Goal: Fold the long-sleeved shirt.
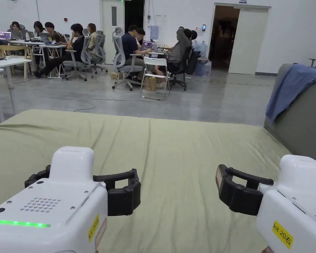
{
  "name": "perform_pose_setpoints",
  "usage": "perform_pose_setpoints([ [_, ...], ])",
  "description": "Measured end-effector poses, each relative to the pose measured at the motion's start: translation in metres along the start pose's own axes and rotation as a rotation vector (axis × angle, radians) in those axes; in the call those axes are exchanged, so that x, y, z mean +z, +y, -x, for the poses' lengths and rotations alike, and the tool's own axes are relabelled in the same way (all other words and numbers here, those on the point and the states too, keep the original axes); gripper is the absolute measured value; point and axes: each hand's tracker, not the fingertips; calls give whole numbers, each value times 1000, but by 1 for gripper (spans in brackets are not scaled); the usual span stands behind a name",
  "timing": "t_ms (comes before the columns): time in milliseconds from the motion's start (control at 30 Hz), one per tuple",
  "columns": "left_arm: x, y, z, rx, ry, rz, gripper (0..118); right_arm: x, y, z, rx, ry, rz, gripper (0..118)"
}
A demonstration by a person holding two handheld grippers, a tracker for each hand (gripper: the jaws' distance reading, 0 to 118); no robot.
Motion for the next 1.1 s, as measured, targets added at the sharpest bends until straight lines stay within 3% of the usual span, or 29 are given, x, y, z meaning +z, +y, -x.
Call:
perform_pose_setpoints([
  [1100,1,0,3,32,-34,-27,118,1,-1,0,13,-48,-24,118],
])
